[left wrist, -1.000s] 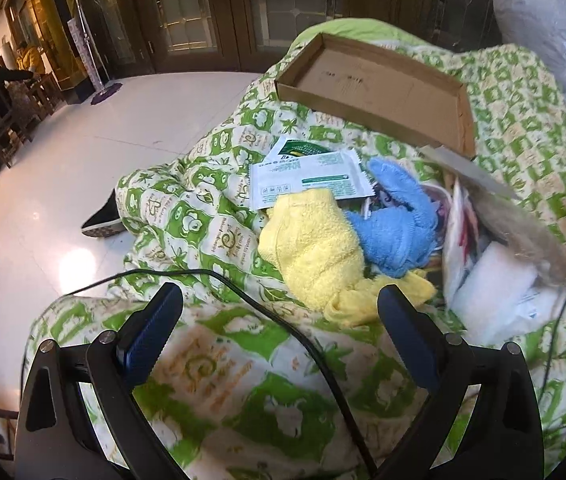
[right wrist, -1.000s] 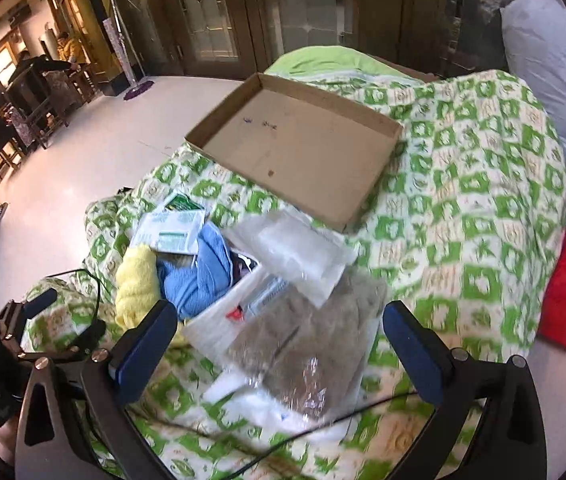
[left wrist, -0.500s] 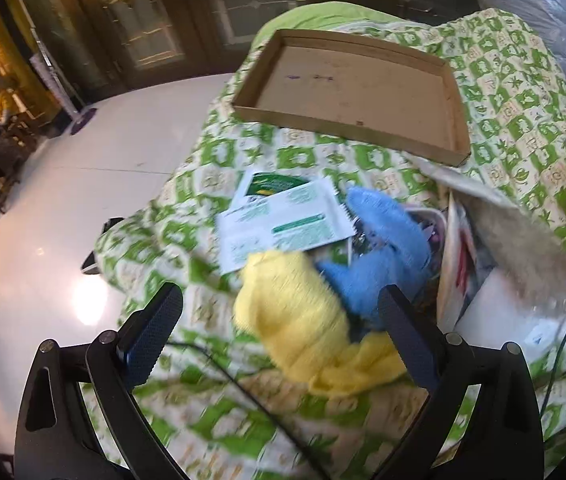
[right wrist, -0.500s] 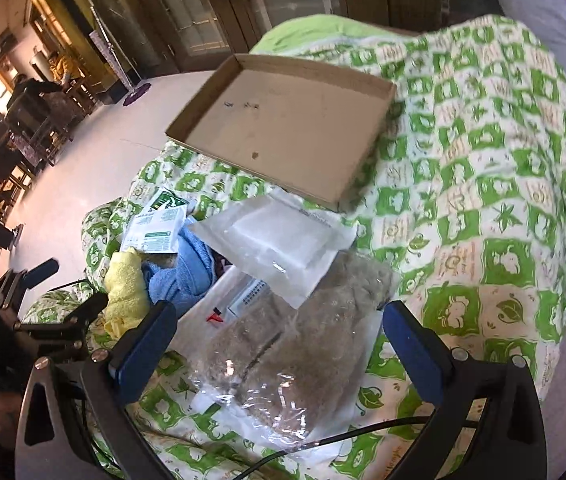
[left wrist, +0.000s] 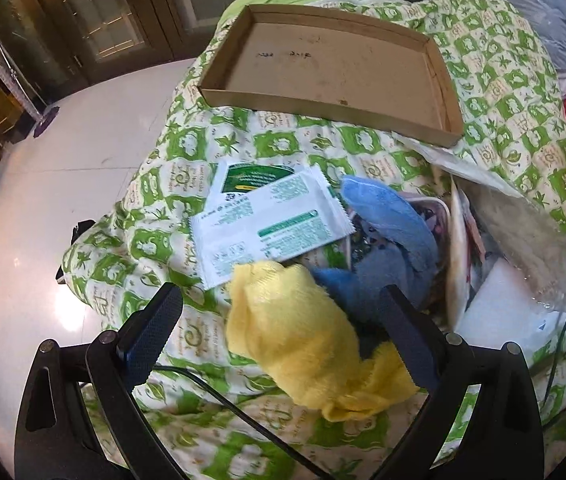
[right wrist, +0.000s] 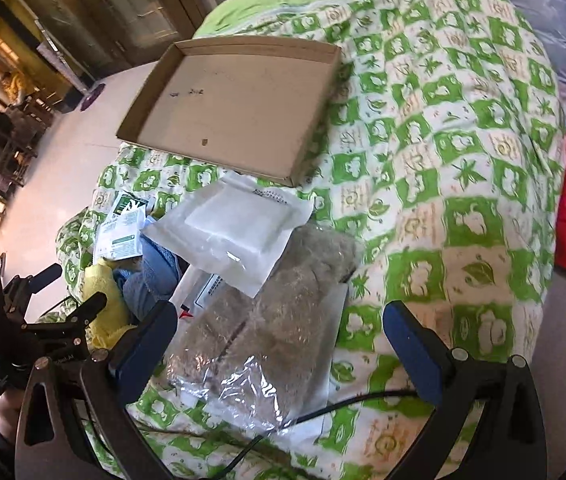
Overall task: Organize soft objects
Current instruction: 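Grasp the yellow towel with the left gripper while the right gripper grasps the white packet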
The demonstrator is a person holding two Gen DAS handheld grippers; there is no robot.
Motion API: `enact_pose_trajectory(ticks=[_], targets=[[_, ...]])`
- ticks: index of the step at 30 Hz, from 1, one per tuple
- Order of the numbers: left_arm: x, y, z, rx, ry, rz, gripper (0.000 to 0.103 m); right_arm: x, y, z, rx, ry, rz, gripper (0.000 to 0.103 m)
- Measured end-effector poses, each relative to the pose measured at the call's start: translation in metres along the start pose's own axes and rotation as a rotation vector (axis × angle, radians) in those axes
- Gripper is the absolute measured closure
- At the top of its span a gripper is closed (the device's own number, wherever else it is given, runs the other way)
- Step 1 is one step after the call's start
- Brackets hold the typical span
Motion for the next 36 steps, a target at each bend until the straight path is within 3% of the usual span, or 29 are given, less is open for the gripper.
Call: enact_pose_trajectory(ticks=[9, 15, 20, 26, 29, 30, 32, 33, 36], targets=[[-0.009, 0.017, -0.009, -0.052, -0.016, 0.049, 0.004, -0.009, 0.010, -0.007, -0.037, 0.083, -0.036, 0.001], [-0.015, 0.020, -0.017, -0.100, -0.002, 0.073, 0.004, -0.009, 0.016, -0.008, -0.068, 0.080, -0.047, 0.001], [-0.018, 0.030, -0.023, -0.183, 0.028, 0.134, 0.004, -0.012, 0.024, -0.008, -0.071, 0.074, -0.043, 0.001], [-0.019, 0.023, -0.034, -0.182, 0.099, 0.109, 0.006, -0.018, 0.034, -0.015, -0.057, 0.090, -0.021, 0.000], [-0.018, 0.017, -0.041, -0.187, 0.130, 0.089, 0.017, -0.016, 0.031, -0.016, -0.047, 0.089, -0.024, 0.001], [-0.018, 0.016, -0.042, -0.192, 0.139, 0.086, 0.027, -0.013, 0.029, -0.018, -0.038, 0.090, -0.027, 0.000], [-0.018, 0.012, -0.041, -0.205, 0.135, 0.075, 0.055, -0.002, 0.023, -0.021, -0.030, 0.081, -0.037, 0.001], [-0.018, 0.010, -0.038, -0.205, 0.127, 0.068, 0.062, 0.003, 0.022, -0.023, -0.036, 0.075, -0.040, 0.001], [-0.016, 0.006, -0.029, -0.179, 0.111, 0.058, 0.073, 0.023, 0.013, -0.037, -0.006, 0.100, -0.046, 0.001]])
Point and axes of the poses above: each gripper's, at about its wrist camera, not at the fingertips, and z roughly against the way its jaws point, y to its left, x to its top, the point moved 3 cm from there along -z, roughly the way its jaws point, and after that the axes turned 5 degrees about -z, right-handed, at the moved point
